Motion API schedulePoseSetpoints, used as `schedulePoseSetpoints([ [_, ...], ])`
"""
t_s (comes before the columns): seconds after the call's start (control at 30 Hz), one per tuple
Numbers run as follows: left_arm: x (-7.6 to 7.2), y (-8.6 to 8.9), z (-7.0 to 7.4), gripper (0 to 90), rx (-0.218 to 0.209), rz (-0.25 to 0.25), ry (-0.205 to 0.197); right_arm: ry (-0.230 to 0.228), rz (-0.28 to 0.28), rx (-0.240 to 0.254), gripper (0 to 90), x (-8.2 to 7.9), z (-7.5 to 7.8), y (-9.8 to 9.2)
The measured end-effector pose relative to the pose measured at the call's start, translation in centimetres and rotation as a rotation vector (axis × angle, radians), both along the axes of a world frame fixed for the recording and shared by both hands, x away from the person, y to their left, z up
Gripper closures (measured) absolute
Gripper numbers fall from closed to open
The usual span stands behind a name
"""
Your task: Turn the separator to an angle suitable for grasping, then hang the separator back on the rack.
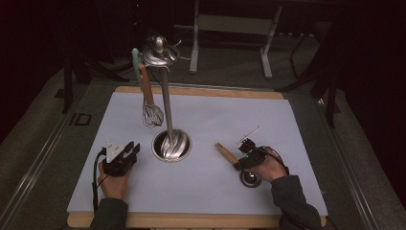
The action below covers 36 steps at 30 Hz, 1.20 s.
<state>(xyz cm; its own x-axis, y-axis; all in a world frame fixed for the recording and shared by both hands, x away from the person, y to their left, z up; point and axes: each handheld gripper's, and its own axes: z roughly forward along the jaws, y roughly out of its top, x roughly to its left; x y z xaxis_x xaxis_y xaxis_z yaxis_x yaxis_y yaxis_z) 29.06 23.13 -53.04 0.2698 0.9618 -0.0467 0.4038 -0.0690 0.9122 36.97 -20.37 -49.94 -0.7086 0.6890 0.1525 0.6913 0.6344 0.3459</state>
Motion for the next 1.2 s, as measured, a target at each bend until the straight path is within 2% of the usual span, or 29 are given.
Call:
schedulePoseSetpoints([
  [0.27,0.0,0.0,0.0,70.2,-0.002,0.001,-0.003,-0.084,0.003,0.104,69.8,-0.4,1.5,1.4],
  [0.3,0.0,0.0,0.0,70.1,-0.002,0.001,-0.003,-0.084,0.003,0.104,69.8,-0.4,1.5,1.4],
  [0.33,0.0,0.0,0.0,70.1,-0.003,0.000,-0.001,-0.129,0.025,0.137,69.9,-0.4,2.1,1.8],
  [0.4,0.1,0.0,0.0,70.1,-0.002,0.001,0.001,-0.141,0.031,0.148,69.9,-0.5,2.3,2.0],
  [0.43,0.1,0.0,0.0,70.1,-0.003,0.001,0.000,-0.173,0.042,0.171,70.0,-0.5,2.7,2.3],
  [0.6,0.0,0.0,0.0,70.1,-0.001,0.002,-0.003,-0.256,0.049,0.234,70.0,-0.8,4.2,3.7],
  [0.9,0.0,0.0,0.0,70.1,0.003,0.004,-0.005,-0.362,0.071,0.328,70.0,-1.1,7.1,6.3],
  [0.97,0.0,0.0,0.0,70.1,0.002,0.005,-0.006,-0.371,0.067,0.335,70.1,-1.1,7.3,6.4],
  [1.0,0.0,0.0,0.0,70.1,0.005,0.004,-0.004,-0.417,0.067,0.369,70.0,-1.3,8.5,7.0],
  [1.07,0.0,-0.1,0.0,70.1,0.007,0.003,-0.005,-0.431,0.067,0.376,70.0,-1.4,8.8,7.2],
  [1.13,0.0,-0.1,0.0,70.1,0.012,0.000,-0.004,-0.475,0.073,0.403,70.1,-1.9,10.1,7.8],
  [1.2,0.0,-0.1,0.0,70.1,0.013,0.000,-0.003,-0.495,0.084,0.415,70.0,-2.2,10.8,8.3],
])
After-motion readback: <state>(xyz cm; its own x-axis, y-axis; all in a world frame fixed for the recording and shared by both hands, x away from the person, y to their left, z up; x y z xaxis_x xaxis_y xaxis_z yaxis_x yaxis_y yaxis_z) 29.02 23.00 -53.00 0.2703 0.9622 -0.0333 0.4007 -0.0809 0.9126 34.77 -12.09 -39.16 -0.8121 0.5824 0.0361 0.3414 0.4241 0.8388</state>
